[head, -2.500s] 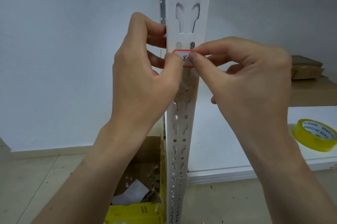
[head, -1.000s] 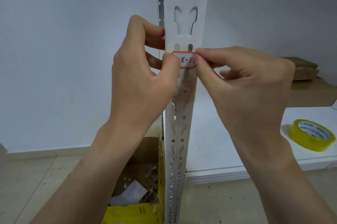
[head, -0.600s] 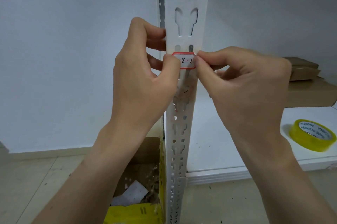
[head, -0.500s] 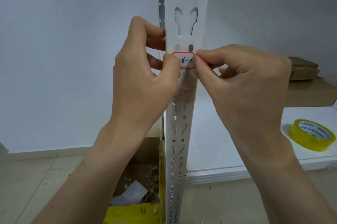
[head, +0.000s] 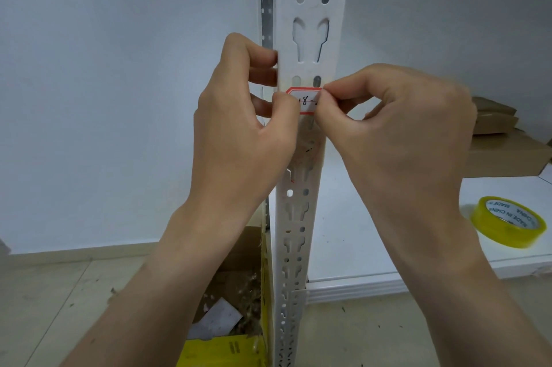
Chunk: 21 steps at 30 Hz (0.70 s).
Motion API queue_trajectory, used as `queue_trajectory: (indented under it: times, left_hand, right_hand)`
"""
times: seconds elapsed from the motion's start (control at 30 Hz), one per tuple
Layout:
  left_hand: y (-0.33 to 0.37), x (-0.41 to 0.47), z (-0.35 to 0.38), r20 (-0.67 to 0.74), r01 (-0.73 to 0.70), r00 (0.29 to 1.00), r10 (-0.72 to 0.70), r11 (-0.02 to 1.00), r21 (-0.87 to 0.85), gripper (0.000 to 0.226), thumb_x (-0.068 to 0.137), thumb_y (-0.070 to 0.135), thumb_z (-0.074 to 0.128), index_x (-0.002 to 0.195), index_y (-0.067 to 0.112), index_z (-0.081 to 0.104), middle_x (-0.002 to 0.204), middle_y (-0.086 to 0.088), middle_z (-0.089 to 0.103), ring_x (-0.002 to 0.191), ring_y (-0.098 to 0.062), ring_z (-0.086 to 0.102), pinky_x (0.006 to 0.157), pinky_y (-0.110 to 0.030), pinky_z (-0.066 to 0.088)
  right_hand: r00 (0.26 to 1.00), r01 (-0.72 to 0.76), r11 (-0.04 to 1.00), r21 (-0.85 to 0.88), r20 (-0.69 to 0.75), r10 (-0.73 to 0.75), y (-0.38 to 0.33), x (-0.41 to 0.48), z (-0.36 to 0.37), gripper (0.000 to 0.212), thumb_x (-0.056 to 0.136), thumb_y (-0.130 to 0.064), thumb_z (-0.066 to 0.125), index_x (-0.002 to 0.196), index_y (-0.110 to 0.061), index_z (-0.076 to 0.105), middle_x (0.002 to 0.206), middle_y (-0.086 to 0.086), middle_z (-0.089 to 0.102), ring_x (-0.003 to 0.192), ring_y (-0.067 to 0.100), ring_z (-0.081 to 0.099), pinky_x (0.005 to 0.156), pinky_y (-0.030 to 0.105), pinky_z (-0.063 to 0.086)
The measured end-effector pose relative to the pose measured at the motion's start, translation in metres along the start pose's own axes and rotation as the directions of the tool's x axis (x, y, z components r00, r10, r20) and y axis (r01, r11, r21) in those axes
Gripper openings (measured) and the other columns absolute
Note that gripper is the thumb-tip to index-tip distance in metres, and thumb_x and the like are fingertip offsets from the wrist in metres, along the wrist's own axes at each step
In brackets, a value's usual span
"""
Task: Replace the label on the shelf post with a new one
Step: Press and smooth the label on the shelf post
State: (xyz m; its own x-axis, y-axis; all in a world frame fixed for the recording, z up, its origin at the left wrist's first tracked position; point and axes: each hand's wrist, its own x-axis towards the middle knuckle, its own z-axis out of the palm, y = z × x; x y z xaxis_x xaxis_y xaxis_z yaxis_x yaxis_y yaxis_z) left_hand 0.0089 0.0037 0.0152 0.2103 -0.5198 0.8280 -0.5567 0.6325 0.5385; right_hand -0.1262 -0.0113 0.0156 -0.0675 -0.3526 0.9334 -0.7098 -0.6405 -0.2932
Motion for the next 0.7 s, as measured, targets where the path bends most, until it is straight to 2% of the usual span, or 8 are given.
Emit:
queue_trajectory:
  times: [0.13, 0.47, 0.6, 0.7]
  left_hand:
    - [-0.0010, -0.0009, -0.0003, -0.005, 0.017, 1.000, -0.017, 1.000, 0.009, 0.014, 0.094, 0.020, 0.051, 0.108, 0.019, 0.051, 0.104, 0.008, 0.066, 0.084, -0.008, 0.068, 0.063, -0.009, 0.050]
    - [-0.0005, -0.0015, -0.0011, -0.001, 0.037, 0.999, -0.037, 0.999, 0.014, 0.014, 0.097, 0.021, 0.050, 0.110, 0.017, 0.052, 0.106, 0.006, 0.067, 0.083, -0.005, 0.067, 0.065, -0.008, 0.050]
    - [-0.0007, -0.0016, -0.0017, 0.003, 0.041, 0.999, -0.042, 0.999, 0.006, 0.014, 0.096, 0.018, 0.051, 0.110, 0.015, 0.054, 0.104, 0.007, 0.067, 0.079, -0.003, 0.065, 0.063, -0.008, 0.048]
    - [-0.0010, -0.0013, -0.0020, 0.005, 0.044, 0.999, -0.044, 0.999, 0.012, 0.015, 0.097, 0.020, 0.051, 0.111, 0.016, 0.053, 0.107, 0.007, 0.067, 0.083, -0.004, 0.066, 0.064, -0.008, 0.049]
  right_hand:
    - [0.998, -0.040, 0.998, -0.049, 0.043, 0.042, -0.0021, 0.0032, -0.0003, 0.014, 0.089, -0.042, 0.069, 0.086, -0.031, 0.077, 0.080, -0.014, 0.075, 0.066, 0.016, 0.066, 0.063, 0.039, 0.057]
    - [0.997, -0.044, 0.997, -0.062, 0.054, 0.048, -0.0031, 0.0041, 0.0025, 0.015, 0.090, -0.042, 0.067, 0.085, -0.030, 0.074, 0.075, -0.011, 0.071, 0.065, 0.013, 0.063, 0.066, 0.035, 0.058]
    - [0.997, -0.059, 0.997, -0.059, 0.038, 0.061, -0.0044, 0.0049, 0.0045, 0.012, 0.085, -0.036, 0.064, 0.081, -0.029, 0.072, 0.071, -0.011, 0.070, 0.063, 0.014, 0.062, 0.062, 0.029, 0.050]
    - [0.997, -0.040, 0.998, -0.045, 0.068, 0.043, -0.0039, 0.0049, 0.0035, 0.013, 0.086, -0.037, 0.064, 0.081, -0.029, 0.072, 0.071, -0.012, 0.070, 0.061, 0.012, 0.061, 0.062, 0.028, 0.050]
